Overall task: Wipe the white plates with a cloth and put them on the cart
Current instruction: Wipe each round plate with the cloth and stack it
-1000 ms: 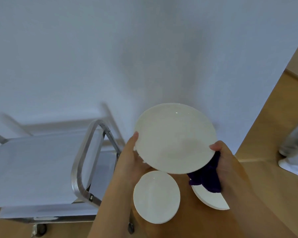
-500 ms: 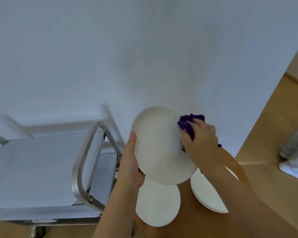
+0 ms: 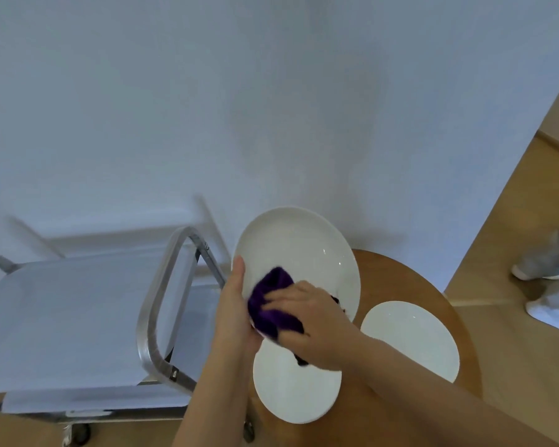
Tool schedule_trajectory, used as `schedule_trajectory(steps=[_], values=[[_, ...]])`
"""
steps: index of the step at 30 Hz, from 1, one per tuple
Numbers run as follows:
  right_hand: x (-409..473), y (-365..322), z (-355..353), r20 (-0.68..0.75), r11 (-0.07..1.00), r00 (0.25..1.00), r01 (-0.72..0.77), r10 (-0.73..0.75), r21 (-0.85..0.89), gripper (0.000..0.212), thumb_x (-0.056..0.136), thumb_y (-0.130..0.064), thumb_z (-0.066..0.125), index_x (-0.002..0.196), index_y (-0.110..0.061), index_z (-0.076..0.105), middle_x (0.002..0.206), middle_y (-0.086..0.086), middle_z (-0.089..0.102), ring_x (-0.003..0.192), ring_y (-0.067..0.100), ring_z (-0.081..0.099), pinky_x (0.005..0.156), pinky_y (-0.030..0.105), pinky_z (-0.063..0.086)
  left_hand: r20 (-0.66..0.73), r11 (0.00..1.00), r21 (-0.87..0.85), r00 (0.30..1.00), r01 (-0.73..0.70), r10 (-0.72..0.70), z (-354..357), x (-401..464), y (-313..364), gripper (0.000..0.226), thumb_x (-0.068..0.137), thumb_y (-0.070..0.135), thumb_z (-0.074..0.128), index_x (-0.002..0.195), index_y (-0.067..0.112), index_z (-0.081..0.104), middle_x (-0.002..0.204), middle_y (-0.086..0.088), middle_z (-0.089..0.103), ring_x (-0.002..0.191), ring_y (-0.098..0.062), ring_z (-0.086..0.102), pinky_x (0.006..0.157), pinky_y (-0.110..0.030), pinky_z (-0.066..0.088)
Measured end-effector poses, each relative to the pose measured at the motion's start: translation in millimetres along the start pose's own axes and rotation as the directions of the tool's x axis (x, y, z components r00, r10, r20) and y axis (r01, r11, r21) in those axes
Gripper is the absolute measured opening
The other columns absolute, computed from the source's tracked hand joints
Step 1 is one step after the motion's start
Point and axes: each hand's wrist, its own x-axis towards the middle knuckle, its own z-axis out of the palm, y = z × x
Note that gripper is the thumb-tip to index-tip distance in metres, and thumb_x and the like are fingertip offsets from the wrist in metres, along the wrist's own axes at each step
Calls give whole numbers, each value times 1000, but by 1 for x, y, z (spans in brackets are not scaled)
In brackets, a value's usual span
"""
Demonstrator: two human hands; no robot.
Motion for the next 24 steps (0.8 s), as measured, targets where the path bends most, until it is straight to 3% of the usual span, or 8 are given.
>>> schedule_trajectory(steps=[3,7,11,15,19,22,24], values=[[-27,22,0,127,998,990,-64,63,7,51,73,-45,39,116,-29,63,118,-17,61,103,-7,42,89,12,31,32,1000,-15,999,-6,7,-6,-1,0,53,78,53,52,107,12,71,103,-15,73,89,-32,71,64,-40,59],[-38,52,-13,132,971,979,-125,154,-204,42,77,-44,44,107,-26,66,106,-13,63,97,7,52,81,25,41,23,997,58,999,-43,41,-14,0,-11,50,85,50,45,120,17,60,109,-9,72,95,-26,70,65,-36,58],[-25,71,-16,-130,855,948,-317,290,-410,34,85,-34,54,115,-19,62,117,-6,60,106,19,52,81,33,40,5,988,153,1000,13,-14,-15,-2,-26,49,86,50,47,120,18,61,104,-7,74,92,-23,71,62,-32,58],[6,55,-10,-351,924,888,-359,295,-131,37,84,-27,50,115,-11,62,119,4,60,107,25,53,88,34,39,2,961,265,996,86,-89,-7,-3,-45,64,75,59,54,126,21,60,115,-9,69,106,-27,66,86,-43,55],[18,24,6,-212,982,960,-188,183,-5,35,81,-30,46,109,-21,64,113,-4,62,102,15,52,87,37,45,-15,972,227,998,60,-58,-14,6,-42,60,79,56,53,127,20,58,117,-13,68,111,-29,63,93,-46,51],[11,12,18,-37,999,999,-29,28,-21,27,81,-31,45,98,-26,66,103,-9,65,95,9,51,83,34,46,-125,984,110,984,142,-128,-31,13,-36,67,75,58,57,120,9,63,112,-18,69,104,-32,67,85,-44,53],[1,14,22,89,1000,996,-9,6,30,28,81,-35,44,95,-25,66,97,-9,65,90,7,50,79,30,45,-151,980,22,970,196,-191,-40,15,-37,70,73,61,60,118,7,64,112,-19,69,99,-35,68,78,-44,56]])
